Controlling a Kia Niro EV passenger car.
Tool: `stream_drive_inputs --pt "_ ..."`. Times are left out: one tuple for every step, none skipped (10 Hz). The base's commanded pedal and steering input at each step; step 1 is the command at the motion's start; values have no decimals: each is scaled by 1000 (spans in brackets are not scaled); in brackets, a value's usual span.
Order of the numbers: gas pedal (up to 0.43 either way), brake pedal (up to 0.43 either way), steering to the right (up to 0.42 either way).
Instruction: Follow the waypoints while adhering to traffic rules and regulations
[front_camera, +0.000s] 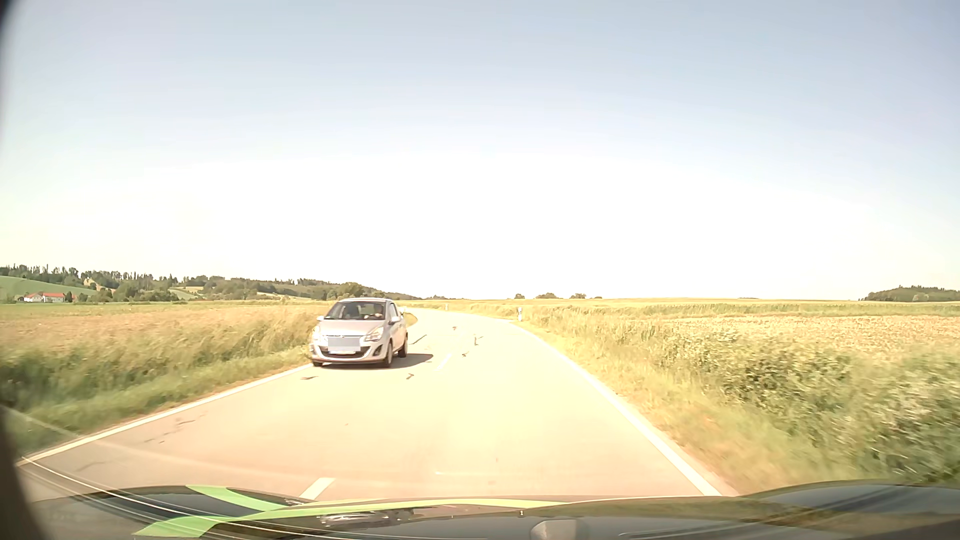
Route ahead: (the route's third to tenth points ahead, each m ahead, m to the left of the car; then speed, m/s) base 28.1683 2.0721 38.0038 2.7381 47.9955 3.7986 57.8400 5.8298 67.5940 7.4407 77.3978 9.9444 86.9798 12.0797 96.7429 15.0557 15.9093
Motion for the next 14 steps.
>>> stream_drive_inputs --pt "248 0 -8" --pt "248 0 -11" --pt "248 0 -14" --pt "248 0 -16" --pt "248 0 -16" --pt "248 0 -16" --pt "248 0 -16" --pt "248 0 -16" --pt "248 0 -16" --pt "248 0 -15" --pt "248 0 -15" --pt "248 0 -15" --pt "248 0 -15" --pt "248 0 -15"
